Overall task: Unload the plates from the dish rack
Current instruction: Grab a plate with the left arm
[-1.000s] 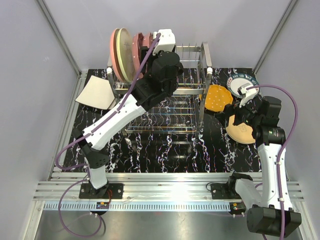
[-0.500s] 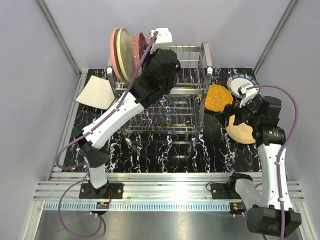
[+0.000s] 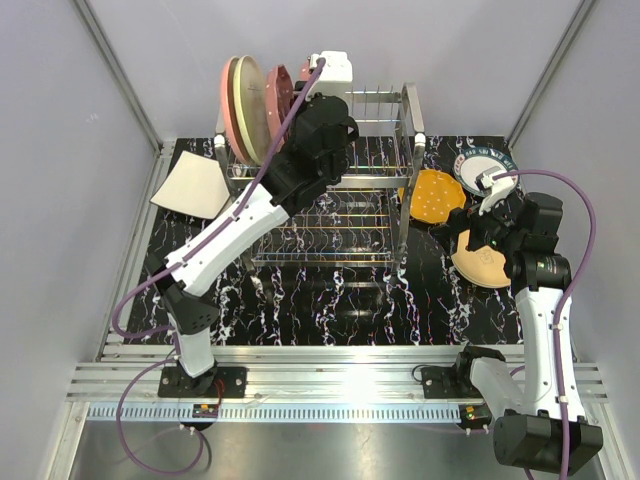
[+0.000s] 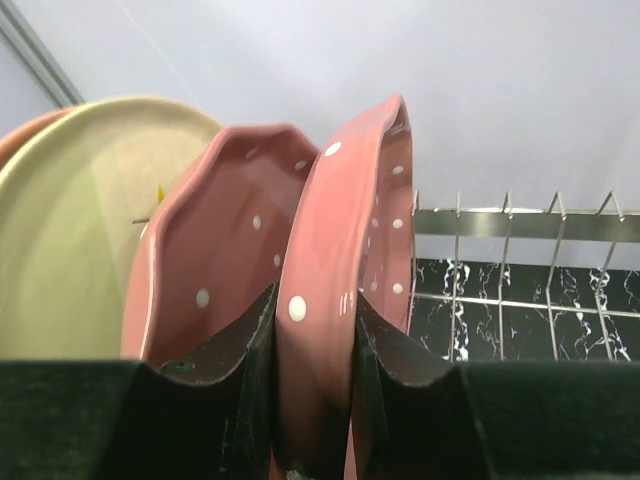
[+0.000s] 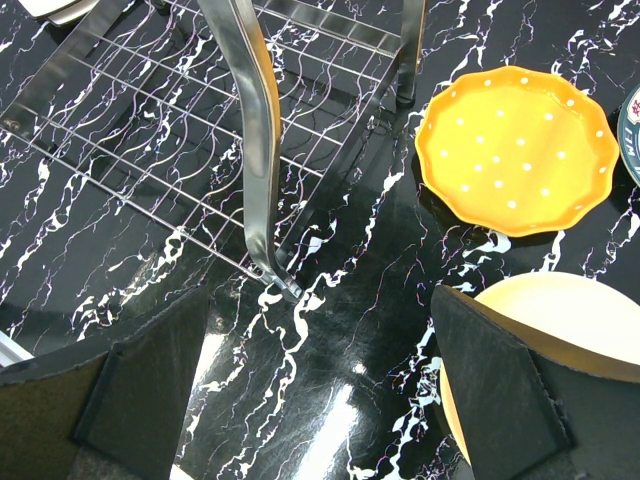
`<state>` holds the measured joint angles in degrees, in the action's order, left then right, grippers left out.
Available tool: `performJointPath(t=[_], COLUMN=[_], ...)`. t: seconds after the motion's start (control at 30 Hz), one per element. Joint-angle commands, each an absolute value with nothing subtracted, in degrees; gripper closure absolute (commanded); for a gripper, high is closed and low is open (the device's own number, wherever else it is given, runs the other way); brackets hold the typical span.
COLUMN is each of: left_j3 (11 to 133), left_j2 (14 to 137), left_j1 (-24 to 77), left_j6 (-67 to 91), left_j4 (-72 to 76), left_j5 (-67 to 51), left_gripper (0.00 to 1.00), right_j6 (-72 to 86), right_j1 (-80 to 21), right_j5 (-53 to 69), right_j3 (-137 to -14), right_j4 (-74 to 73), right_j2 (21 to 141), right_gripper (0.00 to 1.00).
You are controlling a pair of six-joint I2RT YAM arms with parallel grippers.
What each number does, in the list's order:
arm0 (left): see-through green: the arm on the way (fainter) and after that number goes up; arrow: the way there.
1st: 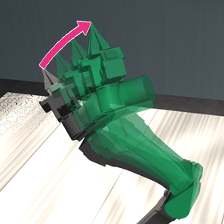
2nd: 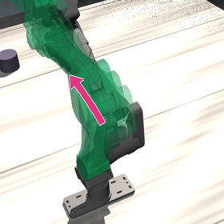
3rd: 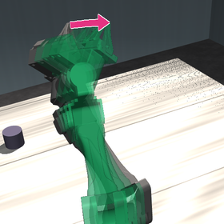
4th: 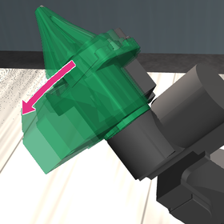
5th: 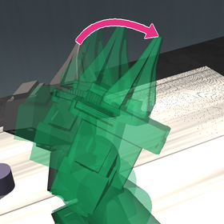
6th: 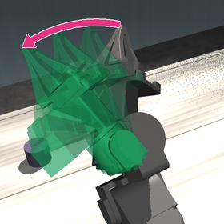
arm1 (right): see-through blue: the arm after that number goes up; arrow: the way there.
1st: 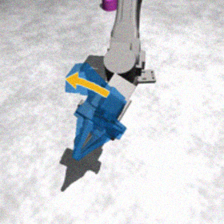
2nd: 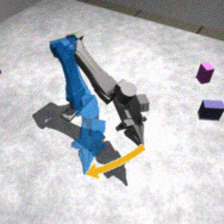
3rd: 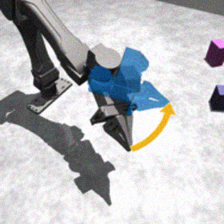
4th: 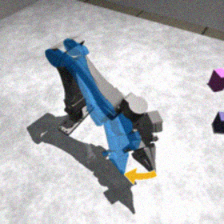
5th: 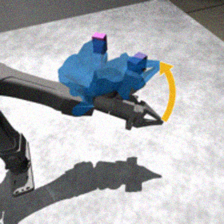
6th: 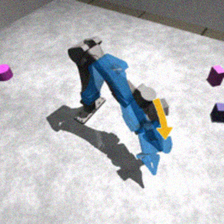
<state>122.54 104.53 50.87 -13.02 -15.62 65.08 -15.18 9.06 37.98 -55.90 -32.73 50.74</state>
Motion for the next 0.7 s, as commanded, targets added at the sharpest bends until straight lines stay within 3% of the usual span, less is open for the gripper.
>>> performJointPath(t=[0.0,0.23,0.67], left_j3=[124.4,124.5,126.9], left_j2=[101.6,101.2,100.6], left_j1=[50.7,50.7,51.2], left_j6=[-23.8,-30.6,-32.1], left_j4=[3.5,11.9,14.6], left_j5=[65.0,63.0,58.5], left_gripper=[1.0,1.0,1.0], right_j6=[-15.1,-15.1,-15.2], right_j1=[9.2,9.3,9.3], right_j5=[37.3,37.3,37.3], right_j3=[-56.0,-56.0,-55.9], right_j4=[-30.7,-30.8,-30.7], right_j2=[50.1,50.2,50.3], right_gripper=[0.0,0.0,0.0])
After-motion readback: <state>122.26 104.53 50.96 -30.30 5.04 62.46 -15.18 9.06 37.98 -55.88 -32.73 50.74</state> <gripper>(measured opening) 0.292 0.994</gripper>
